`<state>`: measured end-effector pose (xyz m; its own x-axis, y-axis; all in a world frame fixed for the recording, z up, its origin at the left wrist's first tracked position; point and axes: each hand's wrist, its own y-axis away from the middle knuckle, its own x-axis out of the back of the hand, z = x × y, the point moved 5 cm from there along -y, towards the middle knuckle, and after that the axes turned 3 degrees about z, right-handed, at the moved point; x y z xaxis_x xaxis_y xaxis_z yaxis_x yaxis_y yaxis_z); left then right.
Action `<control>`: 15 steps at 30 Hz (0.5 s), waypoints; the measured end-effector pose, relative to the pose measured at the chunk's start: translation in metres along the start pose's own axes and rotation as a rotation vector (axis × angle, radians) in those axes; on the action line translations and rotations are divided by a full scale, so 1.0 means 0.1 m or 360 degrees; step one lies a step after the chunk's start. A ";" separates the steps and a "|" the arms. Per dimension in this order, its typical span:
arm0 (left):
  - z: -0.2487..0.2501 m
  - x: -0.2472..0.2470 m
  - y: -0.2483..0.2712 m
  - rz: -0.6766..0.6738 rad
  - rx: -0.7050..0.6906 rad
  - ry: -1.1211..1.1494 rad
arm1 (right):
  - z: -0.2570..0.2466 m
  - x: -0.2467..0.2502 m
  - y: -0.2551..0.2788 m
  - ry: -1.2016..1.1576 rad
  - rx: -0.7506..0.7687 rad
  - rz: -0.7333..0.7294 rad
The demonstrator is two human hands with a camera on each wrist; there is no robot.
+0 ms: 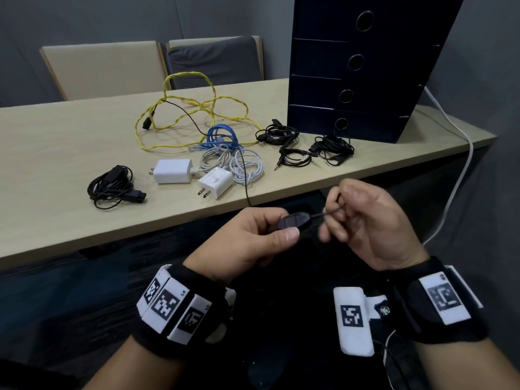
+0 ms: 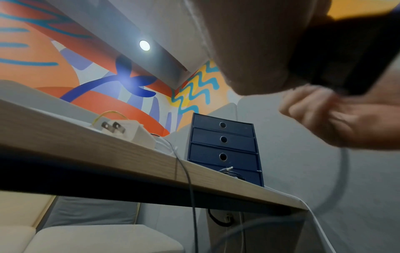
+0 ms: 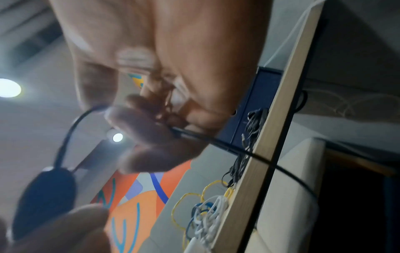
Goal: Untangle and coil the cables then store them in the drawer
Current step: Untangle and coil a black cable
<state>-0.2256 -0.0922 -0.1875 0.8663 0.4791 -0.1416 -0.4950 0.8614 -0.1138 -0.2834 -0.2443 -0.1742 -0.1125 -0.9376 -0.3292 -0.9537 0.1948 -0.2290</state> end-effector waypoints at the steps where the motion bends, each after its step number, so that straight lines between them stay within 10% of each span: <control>1: 0.01 0.04 0.00 0.0044 -0.0035 0.0076 | 0.03 0.01 0.01 0.0060 -0.0069 -0.0050; 9: 0.27 0.40 0.05 0.0304 -0.0203 0.0872 | 0.15 0.26 0.02 0.0368 -0.0059 0.0177; 15: 0.39 0.55 0.17 0.0362 -0.0317 0.0764 | 0.23 0.18 -0.10 0.0522 -0.0160 0.0284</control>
<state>-0.1837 -0.0446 -0.1593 0.6315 0.4784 -0.6103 -0.7091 0.6746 -0.2049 -0.2693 -0.2569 -0.1989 -0.3471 -0.9369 -0.0414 -0.9317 0.3496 -0.0983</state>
